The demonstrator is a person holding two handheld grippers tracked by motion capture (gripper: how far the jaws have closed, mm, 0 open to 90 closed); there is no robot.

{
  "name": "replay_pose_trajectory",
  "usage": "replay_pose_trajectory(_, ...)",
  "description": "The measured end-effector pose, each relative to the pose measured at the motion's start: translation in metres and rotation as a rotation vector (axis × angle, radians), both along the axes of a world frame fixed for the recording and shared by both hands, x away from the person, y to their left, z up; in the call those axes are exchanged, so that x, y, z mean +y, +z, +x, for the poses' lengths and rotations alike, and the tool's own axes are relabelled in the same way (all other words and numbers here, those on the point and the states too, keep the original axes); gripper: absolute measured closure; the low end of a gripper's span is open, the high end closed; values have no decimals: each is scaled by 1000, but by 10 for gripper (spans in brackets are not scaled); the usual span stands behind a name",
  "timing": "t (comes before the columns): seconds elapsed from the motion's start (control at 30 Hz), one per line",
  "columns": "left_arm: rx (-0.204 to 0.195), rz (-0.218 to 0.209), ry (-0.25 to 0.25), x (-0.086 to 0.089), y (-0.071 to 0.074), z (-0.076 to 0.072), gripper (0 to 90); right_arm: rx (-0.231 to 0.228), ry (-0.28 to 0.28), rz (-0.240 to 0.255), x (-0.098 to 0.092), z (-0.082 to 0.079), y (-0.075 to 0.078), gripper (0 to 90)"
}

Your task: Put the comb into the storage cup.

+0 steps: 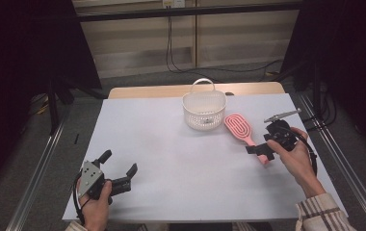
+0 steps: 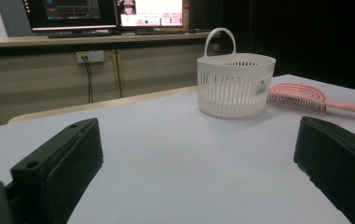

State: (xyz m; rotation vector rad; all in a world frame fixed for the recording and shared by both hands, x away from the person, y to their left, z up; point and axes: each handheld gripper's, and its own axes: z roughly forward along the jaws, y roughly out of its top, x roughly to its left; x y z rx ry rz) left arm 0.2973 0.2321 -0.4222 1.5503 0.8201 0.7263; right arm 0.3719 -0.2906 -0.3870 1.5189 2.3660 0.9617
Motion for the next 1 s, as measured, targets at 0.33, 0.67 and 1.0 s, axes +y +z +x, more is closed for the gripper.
replay_pose_trajectory(0.33, 6, 1, -3, -2, -1, 2, 14, -27, -28, 22, 0, 5, 12, 49)
replay_pose_trajectory(0.67, 8, 0, -9, -2, -1, 2, 14, -37, -38, -20, 7, 22, 18, 83)
replay_pose_trajectory(1.0, 9, 6, -9, -3, -1, 2, 14, -37, -30, -62, 8, 39, 19, 76)
